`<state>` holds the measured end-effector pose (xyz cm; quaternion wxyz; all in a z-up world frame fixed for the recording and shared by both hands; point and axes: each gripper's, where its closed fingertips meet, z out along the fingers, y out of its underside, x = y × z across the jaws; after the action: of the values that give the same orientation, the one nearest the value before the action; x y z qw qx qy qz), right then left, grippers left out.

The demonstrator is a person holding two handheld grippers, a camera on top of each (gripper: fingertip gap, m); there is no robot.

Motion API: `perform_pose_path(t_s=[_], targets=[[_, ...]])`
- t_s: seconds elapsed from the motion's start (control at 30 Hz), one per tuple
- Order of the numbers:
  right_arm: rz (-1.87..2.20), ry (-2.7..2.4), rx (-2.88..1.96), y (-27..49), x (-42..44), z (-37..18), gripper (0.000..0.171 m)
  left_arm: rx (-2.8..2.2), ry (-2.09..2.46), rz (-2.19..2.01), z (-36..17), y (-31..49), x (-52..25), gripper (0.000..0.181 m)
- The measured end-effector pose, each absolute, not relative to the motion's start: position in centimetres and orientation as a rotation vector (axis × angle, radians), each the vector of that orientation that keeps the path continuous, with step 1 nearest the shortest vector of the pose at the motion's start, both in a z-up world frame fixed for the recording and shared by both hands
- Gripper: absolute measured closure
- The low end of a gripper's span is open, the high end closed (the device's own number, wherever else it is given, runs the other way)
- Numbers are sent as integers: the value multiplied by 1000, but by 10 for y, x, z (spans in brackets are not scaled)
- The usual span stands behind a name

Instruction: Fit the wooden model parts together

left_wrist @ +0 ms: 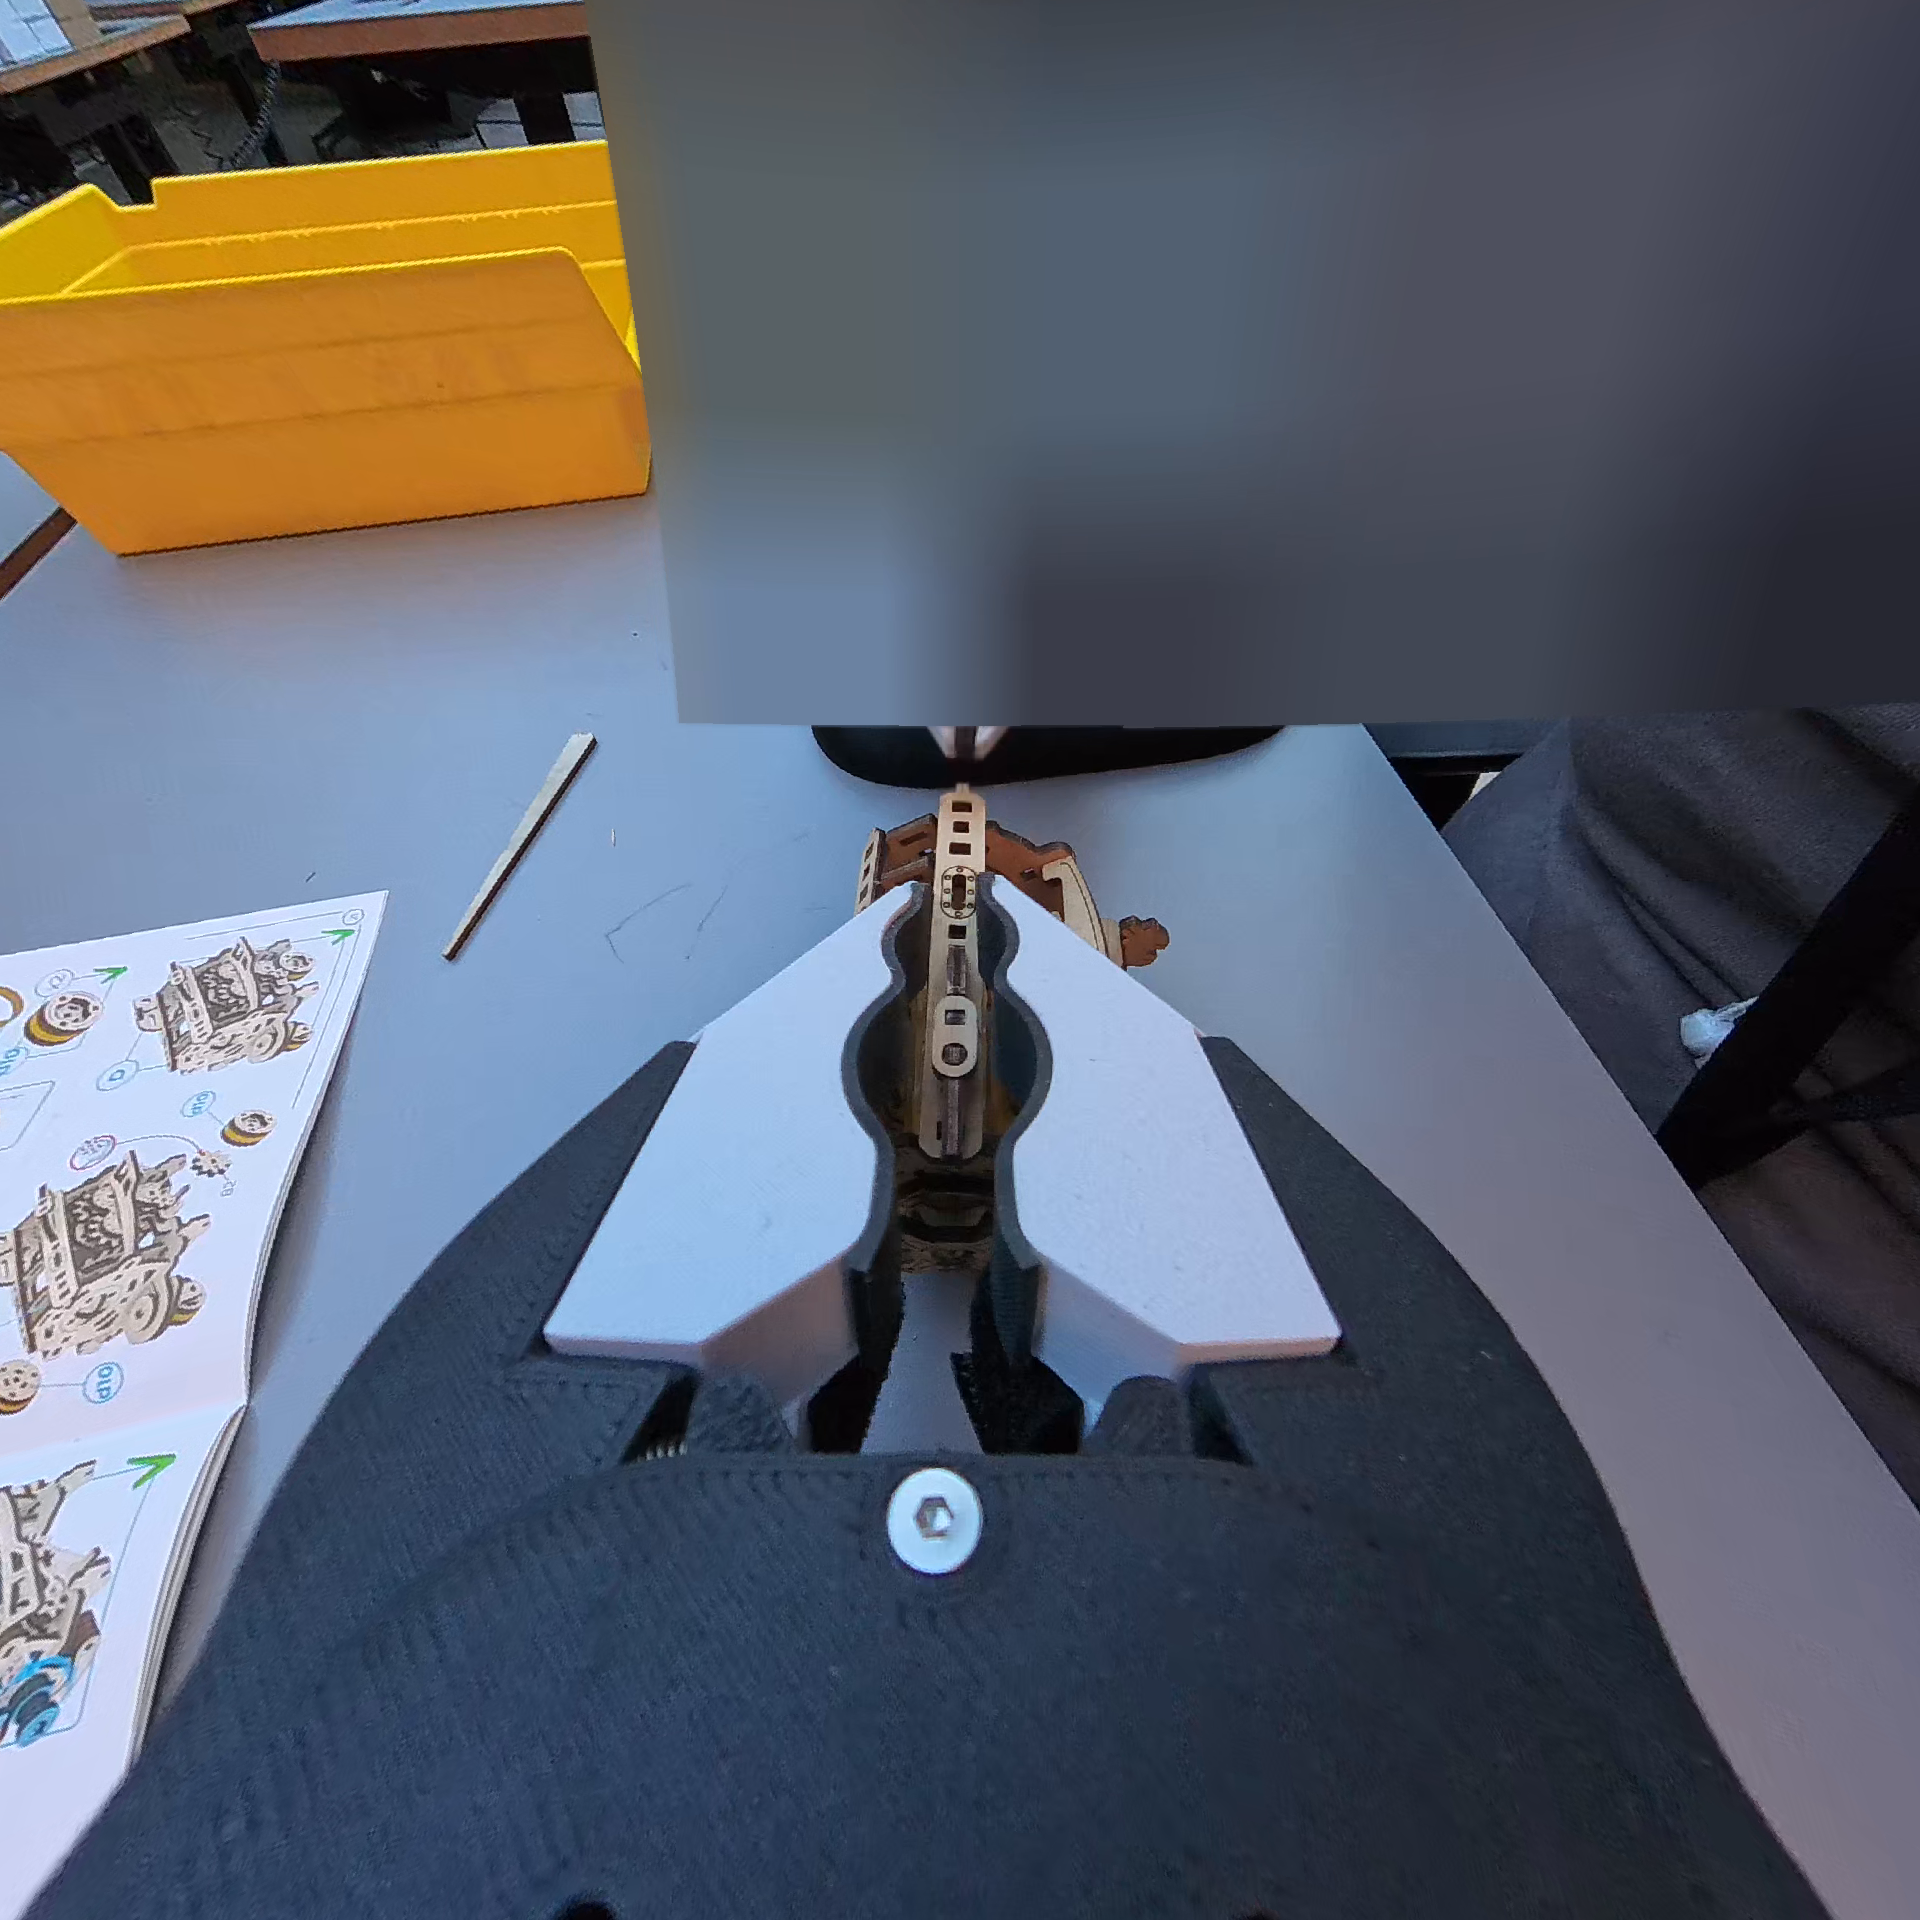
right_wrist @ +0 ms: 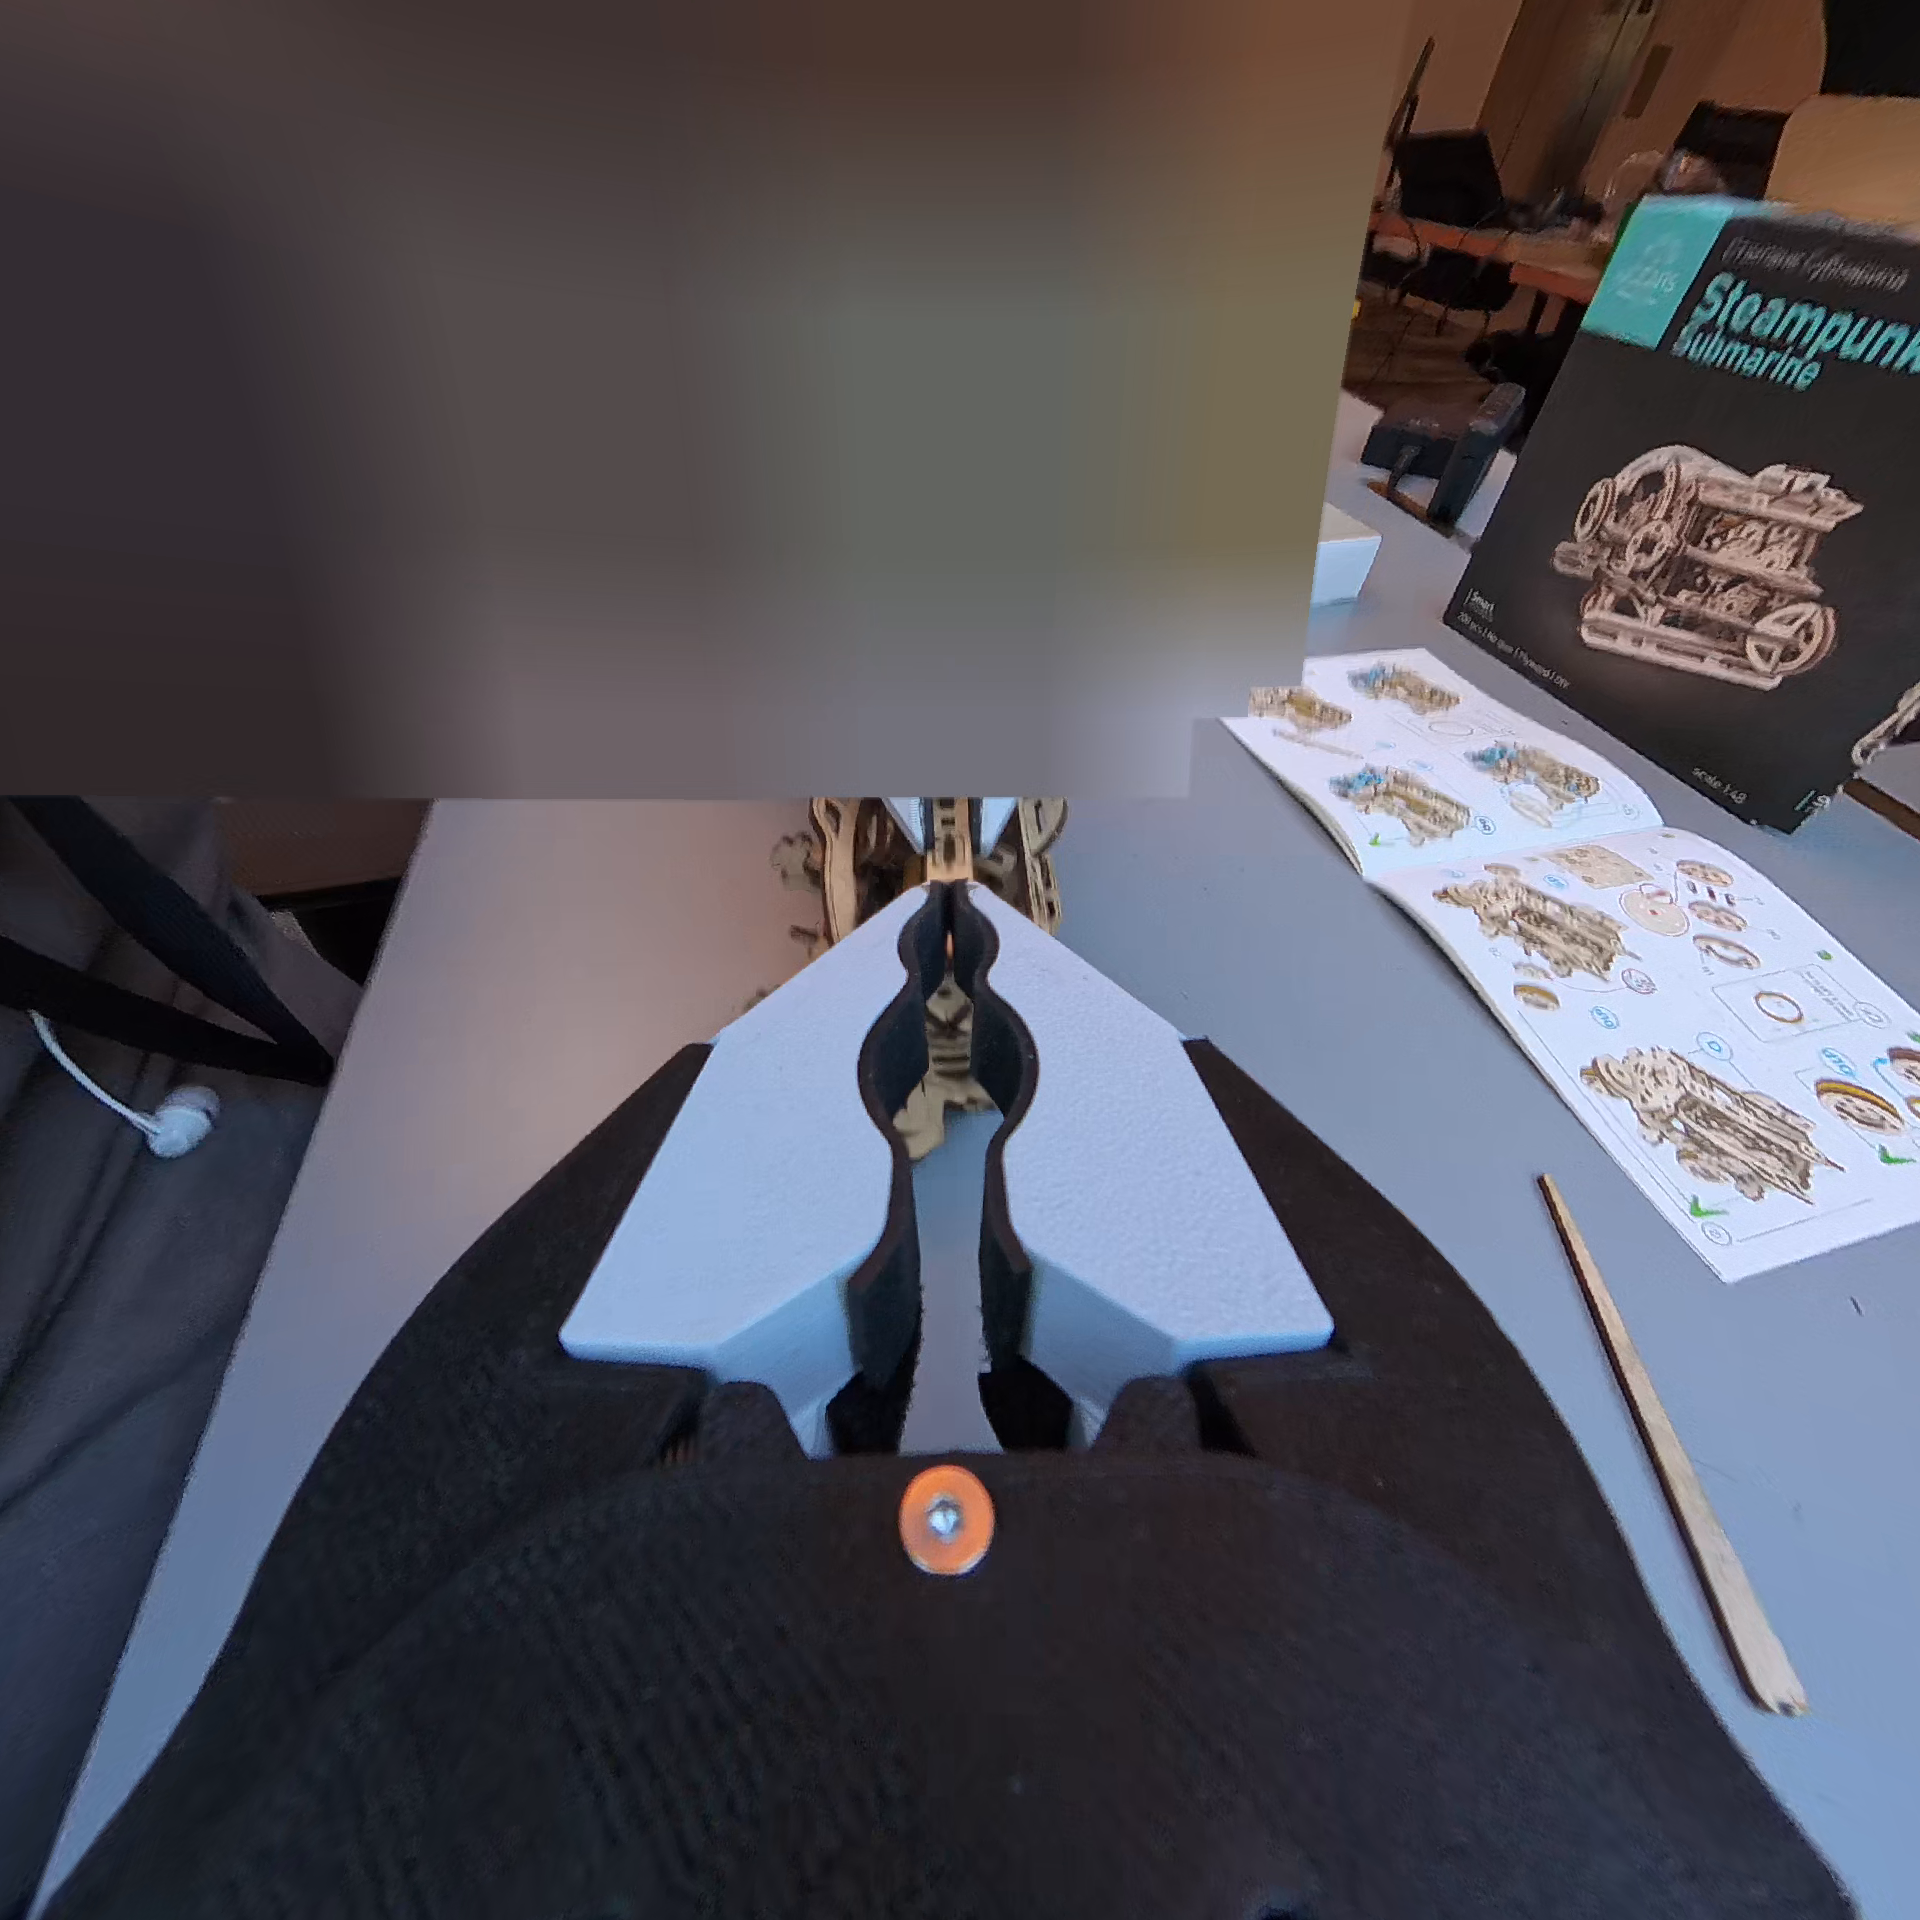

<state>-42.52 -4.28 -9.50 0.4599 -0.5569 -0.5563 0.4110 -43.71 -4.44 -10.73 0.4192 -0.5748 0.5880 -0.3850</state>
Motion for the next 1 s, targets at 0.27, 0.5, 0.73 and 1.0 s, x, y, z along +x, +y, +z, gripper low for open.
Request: perform_pose_path(t_s=[0.27,0.5,0.73,1.0], targets=[[1071,-1368,-1460,-41,-427,-103,171,-1440,1475,-961,-107,-44,-437,176],[1085,-1356,-1451,-41,-425,-97,171,-1444,1477,-957,-107,-45,-437,176],[1059,-1359,-1425,-42,-425,-94,171,-1448,1476,-959,-107,-45,-437,175],[1032,-1394,-1461,-41,-425,-104,171,-1451,1476,-953,-107,-44,-437,175]])
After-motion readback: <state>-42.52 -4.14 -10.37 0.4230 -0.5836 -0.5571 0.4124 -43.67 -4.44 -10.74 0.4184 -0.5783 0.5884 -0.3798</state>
